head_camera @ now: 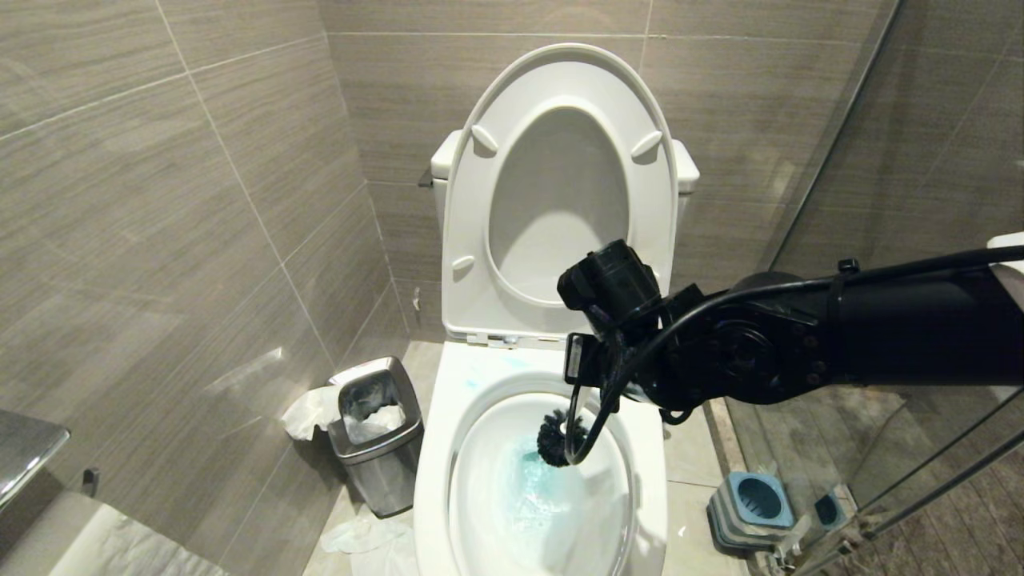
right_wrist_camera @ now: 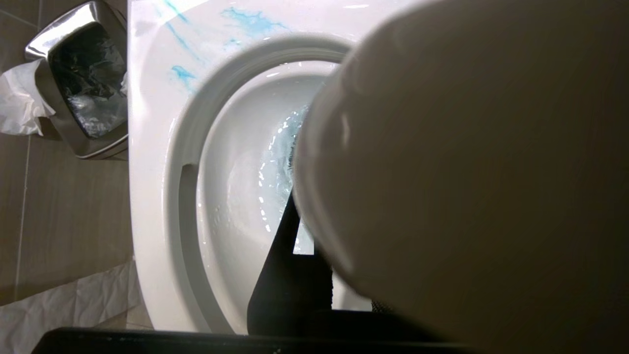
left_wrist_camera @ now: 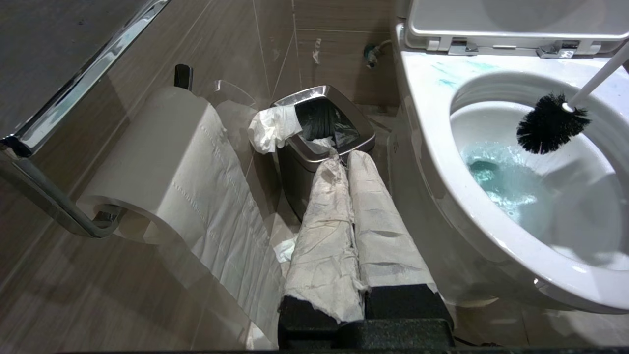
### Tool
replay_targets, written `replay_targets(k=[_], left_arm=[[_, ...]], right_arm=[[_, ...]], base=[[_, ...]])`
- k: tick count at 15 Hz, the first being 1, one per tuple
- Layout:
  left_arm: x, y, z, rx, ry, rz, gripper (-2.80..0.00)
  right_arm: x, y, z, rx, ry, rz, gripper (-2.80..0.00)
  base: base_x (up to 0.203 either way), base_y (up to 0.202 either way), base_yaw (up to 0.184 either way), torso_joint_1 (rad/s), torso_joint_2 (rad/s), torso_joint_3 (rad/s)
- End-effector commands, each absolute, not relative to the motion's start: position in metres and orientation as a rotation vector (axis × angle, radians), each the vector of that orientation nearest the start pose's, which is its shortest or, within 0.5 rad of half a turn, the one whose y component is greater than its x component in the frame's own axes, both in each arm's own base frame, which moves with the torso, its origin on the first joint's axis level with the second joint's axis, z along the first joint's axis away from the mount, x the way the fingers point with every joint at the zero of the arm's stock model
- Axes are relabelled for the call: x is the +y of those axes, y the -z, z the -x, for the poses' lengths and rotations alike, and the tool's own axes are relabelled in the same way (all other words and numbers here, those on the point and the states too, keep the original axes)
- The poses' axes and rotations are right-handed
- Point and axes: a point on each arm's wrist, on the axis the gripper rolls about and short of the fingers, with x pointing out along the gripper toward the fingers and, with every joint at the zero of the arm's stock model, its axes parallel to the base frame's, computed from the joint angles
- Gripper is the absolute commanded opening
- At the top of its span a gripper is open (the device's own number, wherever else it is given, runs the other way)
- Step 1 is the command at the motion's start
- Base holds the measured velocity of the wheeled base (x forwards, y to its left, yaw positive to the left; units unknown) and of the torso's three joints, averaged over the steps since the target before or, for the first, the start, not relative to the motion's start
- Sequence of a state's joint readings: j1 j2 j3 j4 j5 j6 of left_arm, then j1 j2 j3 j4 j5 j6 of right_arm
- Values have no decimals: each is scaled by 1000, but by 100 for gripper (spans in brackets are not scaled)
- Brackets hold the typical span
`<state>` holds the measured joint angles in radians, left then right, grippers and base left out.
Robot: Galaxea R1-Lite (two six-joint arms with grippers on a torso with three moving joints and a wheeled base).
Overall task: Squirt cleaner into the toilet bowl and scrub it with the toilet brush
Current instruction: Scrub the toilet bowl
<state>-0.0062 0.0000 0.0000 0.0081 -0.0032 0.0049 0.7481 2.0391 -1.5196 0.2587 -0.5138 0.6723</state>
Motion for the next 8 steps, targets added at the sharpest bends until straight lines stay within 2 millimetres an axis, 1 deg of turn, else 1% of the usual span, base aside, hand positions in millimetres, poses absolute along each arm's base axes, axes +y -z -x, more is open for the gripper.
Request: replay_targets(k=[1,5,7,8], left_arm=[[0,-74,23,9,9,-5,-280],[0,-74,23,10,9,-5,-280],[0,-74,23,10,9,-5,-280],[0,-74,23,11,9,-5,-280]], right_arm=[[269,-157,-303,694,10,-161,-280],[292,-94,-326,773,53,-109,-280],[305,-69,-340,783,67,-102,-280],[311,-60,-346,780,69,-103,-280]], base=[[0,0,0,0,0,0],[0,0,0,0,0,0],[0,0,0,0,0,0],[0,0,0,0,0,0]])
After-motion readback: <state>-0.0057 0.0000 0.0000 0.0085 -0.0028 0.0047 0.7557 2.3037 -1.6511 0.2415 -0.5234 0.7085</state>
